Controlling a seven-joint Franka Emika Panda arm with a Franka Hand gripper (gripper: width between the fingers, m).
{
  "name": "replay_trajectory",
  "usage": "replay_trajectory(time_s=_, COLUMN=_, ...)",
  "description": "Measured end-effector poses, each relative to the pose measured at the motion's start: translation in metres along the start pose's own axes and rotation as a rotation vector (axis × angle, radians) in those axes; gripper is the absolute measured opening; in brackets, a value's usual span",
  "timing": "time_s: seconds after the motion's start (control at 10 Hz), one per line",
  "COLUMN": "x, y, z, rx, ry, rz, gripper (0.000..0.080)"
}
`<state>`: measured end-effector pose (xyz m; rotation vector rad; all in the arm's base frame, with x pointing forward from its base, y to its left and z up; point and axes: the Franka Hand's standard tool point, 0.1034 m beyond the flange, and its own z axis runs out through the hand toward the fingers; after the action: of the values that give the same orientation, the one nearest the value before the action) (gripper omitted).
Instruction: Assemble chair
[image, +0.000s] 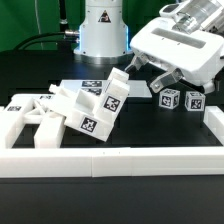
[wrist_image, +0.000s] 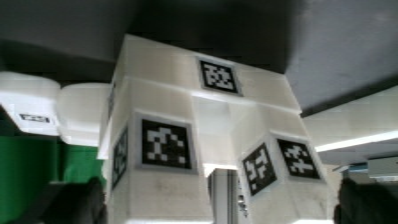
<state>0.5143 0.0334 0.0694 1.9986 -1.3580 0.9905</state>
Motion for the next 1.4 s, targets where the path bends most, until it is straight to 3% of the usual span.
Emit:
replay_trajectory(time_s=0.3, x=0.001, y=0.0, z=0.001, rx=-0.003, ry=-0.012, rz=-0.013, gripper=0.0649)
replay_trajectory(time_s=0.6, x=0.012, y=-0.004, z=0.001, rx=0.005, ry=-0.157, rz=-0.004, gripper=0.0649)
replay_trajectory(time_s=1.1, x=0.049, y=-0.01, z=0.006, rx=0.047, ry=-0.442, rz=0.075, gripper=0.0649)
replay_trajectory(time_s=1.4, x=0.049, y=-0.008, z=0.008, rx=0.043, ry=-0.442, rz=0.08, gripper=0.0649)
